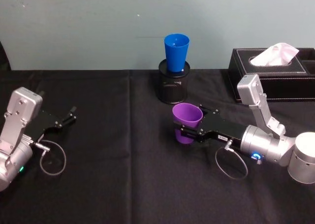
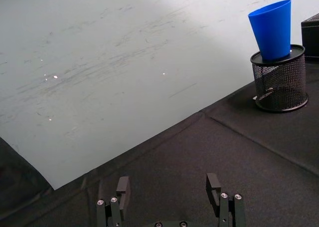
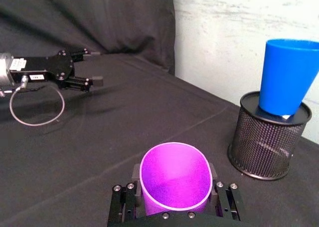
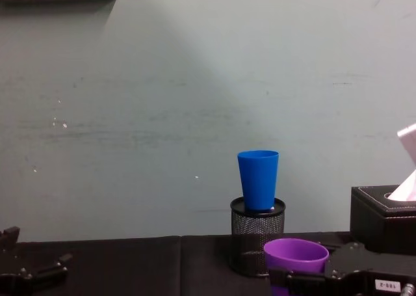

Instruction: Pick up one cup with a gripper and tap it against the other cup.

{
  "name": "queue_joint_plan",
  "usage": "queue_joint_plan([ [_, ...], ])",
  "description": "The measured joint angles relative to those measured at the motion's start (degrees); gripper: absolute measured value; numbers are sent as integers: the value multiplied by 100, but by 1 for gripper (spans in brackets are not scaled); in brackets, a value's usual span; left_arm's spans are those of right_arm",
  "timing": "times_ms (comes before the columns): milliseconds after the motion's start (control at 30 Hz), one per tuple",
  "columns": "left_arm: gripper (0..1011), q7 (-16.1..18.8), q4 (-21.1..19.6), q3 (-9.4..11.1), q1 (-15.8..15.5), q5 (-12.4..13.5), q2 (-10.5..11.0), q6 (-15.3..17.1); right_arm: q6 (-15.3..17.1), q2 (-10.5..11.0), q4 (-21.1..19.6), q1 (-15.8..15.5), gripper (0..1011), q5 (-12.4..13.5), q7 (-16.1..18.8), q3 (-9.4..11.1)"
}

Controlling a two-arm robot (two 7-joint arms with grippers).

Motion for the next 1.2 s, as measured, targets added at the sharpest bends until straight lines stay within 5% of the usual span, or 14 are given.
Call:
queue_joint_plan([
  [1200,1000,0,0,0,0,0,0,0,-15,-99,328,97,726,-68,106,-98],
])
